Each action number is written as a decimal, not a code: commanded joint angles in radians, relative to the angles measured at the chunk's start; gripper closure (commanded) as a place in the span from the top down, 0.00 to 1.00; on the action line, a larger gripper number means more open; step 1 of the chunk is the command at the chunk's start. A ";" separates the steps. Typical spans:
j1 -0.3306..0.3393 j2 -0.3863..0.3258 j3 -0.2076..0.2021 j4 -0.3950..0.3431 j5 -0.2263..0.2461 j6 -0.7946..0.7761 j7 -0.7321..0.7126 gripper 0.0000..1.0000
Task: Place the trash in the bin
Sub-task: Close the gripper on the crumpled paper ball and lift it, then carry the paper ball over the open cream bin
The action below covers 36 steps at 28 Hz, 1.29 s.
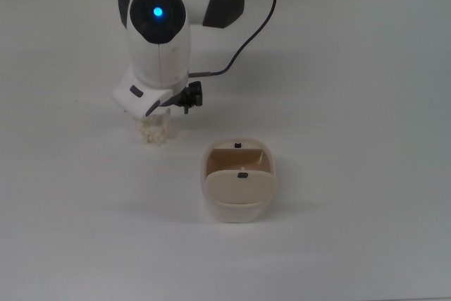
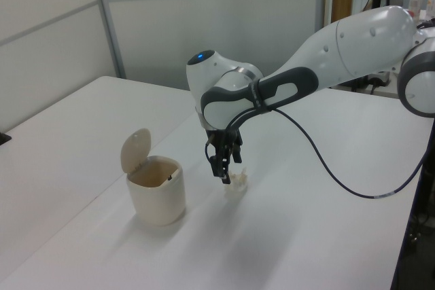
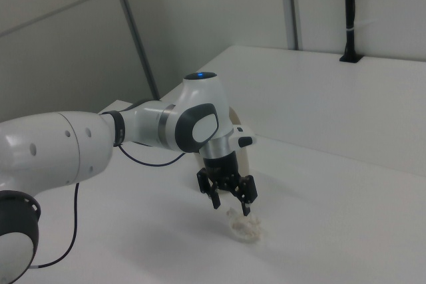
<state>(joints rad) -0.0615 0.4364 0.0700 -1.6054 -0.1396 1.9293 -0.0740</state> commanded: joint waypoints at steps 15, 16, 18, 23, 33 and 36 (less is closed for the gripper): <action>0.005 0.004 0.002 0.004 -0.014 0.017 -0.026 0.00; 0.006 0.004 0.002 0.004 -0.014 0.016 -0.026 0.00; 0.005 0.001 0.002 0.004 -0.014 0.016 -0.027 0.00; 0.006 -0.027 0.005 0.015 -0.012 0.013 -0.030 0.00; 0.005 -0.096 0.048 0.090 0.018 0.025 -0.030 0.00; 0.006 -0.094 0.071 0.119 0.031 0.046 -0.027 0.00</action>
<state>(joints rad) -0.0596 0.3530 0.1144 -1.5081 -0.1333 1.9364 -0.0822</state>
